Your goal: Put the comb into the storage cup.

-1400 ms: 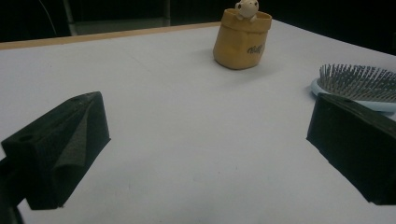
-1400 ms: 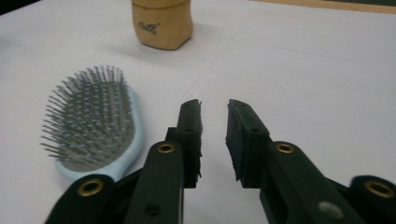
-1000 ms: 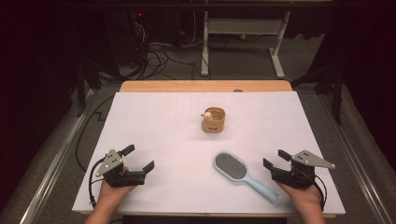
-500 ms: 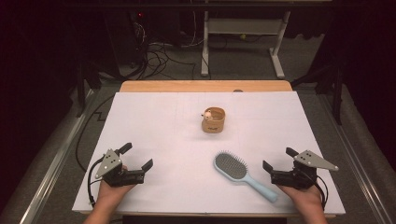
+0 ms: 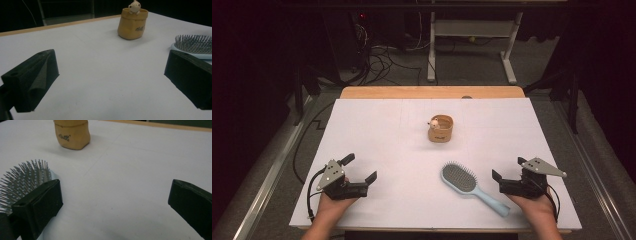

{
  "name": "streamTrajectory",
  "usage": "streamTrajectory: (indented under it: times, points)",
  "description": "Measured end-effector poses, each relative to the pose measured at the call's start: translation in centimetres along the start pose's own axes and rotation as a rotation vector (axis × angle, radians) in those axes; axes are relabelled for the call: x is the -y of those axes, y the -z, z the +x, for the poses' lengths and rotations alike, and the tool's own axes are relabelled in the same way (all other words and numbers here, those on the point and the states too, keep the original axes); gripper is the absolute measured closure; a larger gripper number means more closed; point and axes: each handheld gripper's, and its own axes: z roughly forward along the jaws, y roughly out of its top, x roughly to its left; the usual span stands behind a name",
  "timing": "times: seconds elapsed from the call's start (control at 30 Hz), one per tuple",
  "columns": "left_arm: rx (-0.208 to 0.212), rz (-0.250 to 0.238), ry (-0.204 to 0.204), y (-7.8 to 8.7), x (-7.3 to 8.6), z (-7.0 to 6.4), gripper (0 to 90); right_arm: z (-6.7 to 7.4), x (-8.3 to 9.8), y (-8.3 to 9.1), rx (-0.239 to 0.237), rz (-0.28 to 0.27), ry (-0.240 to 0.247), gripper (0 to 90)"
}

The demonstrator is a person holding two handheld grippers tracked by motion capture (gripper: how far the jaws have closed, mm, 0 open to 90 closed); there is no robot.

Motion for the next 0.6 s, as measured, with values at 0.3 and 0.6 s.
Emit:
streamTrajectory:
  times: [0.3,0.6]
  points:
    - [-0.013,0.003,0.027,-0.2,-0.1,0.4,0.3,-1.4,0.4,-1.2,0.043,0.136,0.012,0.1]
    - [-0.016,0.040,0.041,-0.2,0.1,0.3,0.3,-1.8,0.3,-1.2,0.042,0.225,0.041,0.1]
